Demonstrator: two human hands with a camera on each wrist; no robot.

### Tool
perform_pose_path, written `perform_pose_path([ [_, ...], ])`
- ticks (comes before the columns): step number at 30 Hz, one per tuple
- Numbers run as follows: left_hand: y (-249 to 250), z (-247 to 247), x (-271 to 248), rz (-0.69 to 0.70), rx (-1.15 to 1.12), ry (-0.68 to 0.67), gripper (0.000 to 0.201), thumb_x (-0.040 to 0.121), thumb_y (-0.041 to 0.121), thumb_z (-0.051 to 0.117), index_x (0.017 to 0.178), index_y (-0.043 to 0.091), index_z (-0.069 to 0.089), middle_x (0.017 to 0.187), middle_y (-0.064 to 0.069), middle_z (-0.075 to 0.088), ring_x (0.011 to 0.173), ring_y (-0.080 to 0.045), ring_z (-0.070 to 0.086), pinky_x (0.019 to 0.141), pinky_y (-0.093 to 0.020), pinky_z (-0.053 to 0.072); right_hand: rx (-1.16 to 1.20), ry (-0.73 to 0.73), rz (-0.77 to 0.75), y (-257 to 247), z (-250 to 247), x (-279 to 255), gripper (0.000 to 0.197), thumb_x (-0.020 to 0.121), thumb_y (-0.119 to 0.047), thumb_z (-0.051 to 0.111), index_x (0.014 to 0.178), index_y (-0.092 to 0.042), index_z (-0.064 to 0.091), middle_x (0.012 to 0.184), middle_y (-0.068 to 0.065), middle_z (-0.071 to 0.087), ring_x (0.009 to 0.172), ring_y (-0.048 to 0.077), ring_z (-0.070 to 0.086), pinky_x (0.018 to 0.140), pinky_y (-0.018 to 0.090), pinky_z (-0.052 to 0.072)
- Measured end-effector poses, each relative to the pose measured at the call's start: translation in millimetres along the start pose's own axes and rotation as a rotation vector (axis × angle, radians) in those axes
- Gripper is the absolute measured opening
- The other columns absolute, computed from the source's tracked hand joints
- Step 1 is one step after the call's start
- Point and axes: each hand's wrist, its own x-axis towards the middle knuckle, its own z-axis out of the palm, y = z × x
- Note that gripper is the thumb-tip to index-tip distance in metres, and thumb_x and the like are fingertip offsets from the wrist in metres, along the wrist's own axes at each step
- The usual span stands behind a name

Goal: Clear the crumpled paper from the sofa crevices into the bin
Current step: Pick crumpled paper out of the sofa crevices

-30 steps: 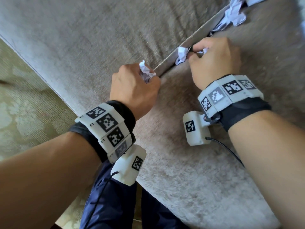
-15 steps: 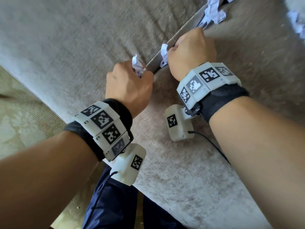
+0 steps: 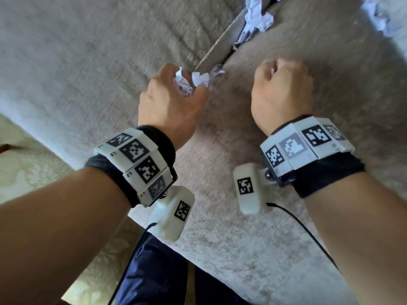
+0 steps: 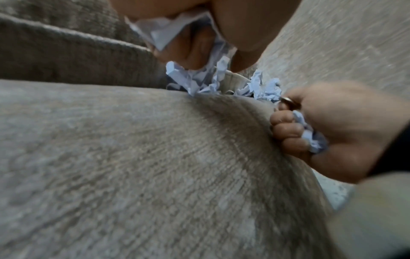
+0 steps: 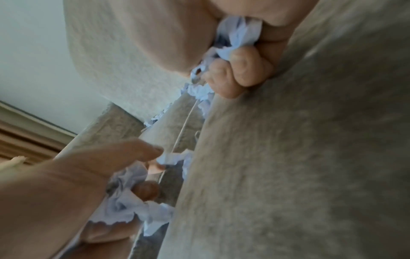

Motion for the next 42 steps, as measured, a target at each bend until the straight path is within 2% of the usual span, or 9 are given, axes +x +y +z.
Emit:
perform_pose_path([
  [7, 7, 14, 4, -0.049, 0.102, 0.012, 0.031, 0.079, 0.052, 0.068, 0.095, 0.026, 0.073, 0.085, 0.006, 0.073, 0.087, -0.023, 0.070, 0.079, -0.040, 0.058, 0.175, 0.007, 0.048, 50, -17, -4, 0.051, 0.096, -0.047, 0.044, 0.081, -0.002, 0.061, 0.085, 0.018, 0.069, 0.082, 0.038, 0.065, 0.078, 0.043, 0.051],
  [13, 20, 23, 4, -0.134, 0.164, 0.092, 0.041, 0.085, 0.052, 0.063, 0.068, 0.015, 0.057, 0.076, -0.004, 0.064, 0.088, -0.036, 0.066, 0.078, -0.043, 0.056, 0.191, -0.007, -0.007, 78, -30, -17, 0.048, 0.097, -0.042, 0.046, 0.079, 0.000, 0.060, 0.069, 0.014, 0.065, 0.071, 0.036, 0.063, 0.069, 0.041, 0.049],
  [18, 17, 28, 8, -0.117, 0.169, 0.079, 0.038, 0.088, 0.052, 0.062, 0.080, 0.015, 0.062, 0.087, -0.012, 0.066, 0.094, -0.040, 0.064, 0.081, -0.045, 0.055, 0.160, -0.003, -0.047, 91, -29, -21, 0.046, 0.098, -0.040, 0.045, 0.077, 0.000, 0.054, 0.065, 0.015, 0.062, 0.062, 0.033, 0.060, 0.060, 0.040, 0.046],
  [21, 10, 25, 7, -0.079, 0.121, 0.080, 0.042, 0.088, 0.048, 0.061, 0.075, 0.008, 0.060, 0.074, -0.009, 0.063, 0.084, -0.037, 0.063, 0.068, -0.037, 0.049, 0.112, 0.017, -0.024, 83, -25, -19, 0.041, 0.098, -0.041, 0.046, 0.078, -0.006, 0.055, 0.071, 0.010, 0.066, 0.067, 0.027, 0.056, 0.060, 0.033, 0.034],
  [26, 6, 10, 7, -0.038, 0.084, 0.040, 0.037, 0.089, 0.033, 0.054, 0.062, 0.008, 0.047, 0.054, 0.002, 0.040, 0.060, -0.025, 0.042, 0.060, -0.030, 0.031, 0.208, 0.030, 0.038, 63, -12, -13, 0.040, 0.095, -0.040, 0.046, 0.080, -0.005, 0.057, 0.059, 0.000, 0.064, 0.061, 0.021, 0.064, 0.067, 0.036, 0.052],
  [29, 6, -2, 10, -0.004, 0.069, -0.013, 0.032, 0.084, 0.027, 0.052, 0.063, 0.004, 0.045, 0.053, -0.003, 0.042, 0.057, -0.025, 0.037, 0.057, -0.031, 0.033, 0.292, 0.028, 0.076, 45, -7, -9, 0.031, 0.096, -0.036, 0.048, 0.083, -0.009, 0.051, 0.058, -0.006, 0.065, 0.045, 0.008, 0.056, 0.057, 0.027, 0.046],
  [35, 5, -18, 21, 0.061, -0.066, -0.171, 0.049, 0.063, 0.048, 0.053, 0.065, -0.001, 0.057, 0.061, -0.016, 0.058, 0.054, -0.023, 0.044, 0.052, -0.035, 0.043, 0.395, 0.044, 0.148, 18, 5, 2, 0.027, 0.093, -0.035, 0.055, 0.073, -0.021, 0.046, 0.060, -0.007, 0.069, 0.049, 0.014, 0.061, 0.061, 0.043, 0.056],
  [40, -6, -23, 30, 0.012, -0.128, -0.192, 0.061, 0.065, 0.057, 0.078, 0.059, 0.003, 0.051, 0.055, 0.006, 0.045, 0.075, -0.018, 0.067, 0.066, -0.028, 0.047, 0.453, 0.056, 0.168, 10, 10, 7, 0.027, 0.093, -0.032, 0.057, 0.072, -0.019, 0.046, 0.060, -0.002, 0.069, 0.044, 0.016, 0.057, 0.053, 0.033, 0.047],
  [42, -8, -25, 29, 0.031, -0.142, -0.170, 0.053, 0.064, 0.052, 0.076, 0.057, 0.009, 0.046, 0.052, 0.011, 0.044, 0.062, -0.018, 0.059, 0.062, -0.034, 0.048, 0.471, 0.061, 0.179, 9, 11, 8, 0.027, 0.093, -0.031, 0.058, 0.072, -0.019, 0.045, 0.061, -0.001, 0.069, 0.044, 0.016, 0.057, 0.053, 0.031, 0.045],
])
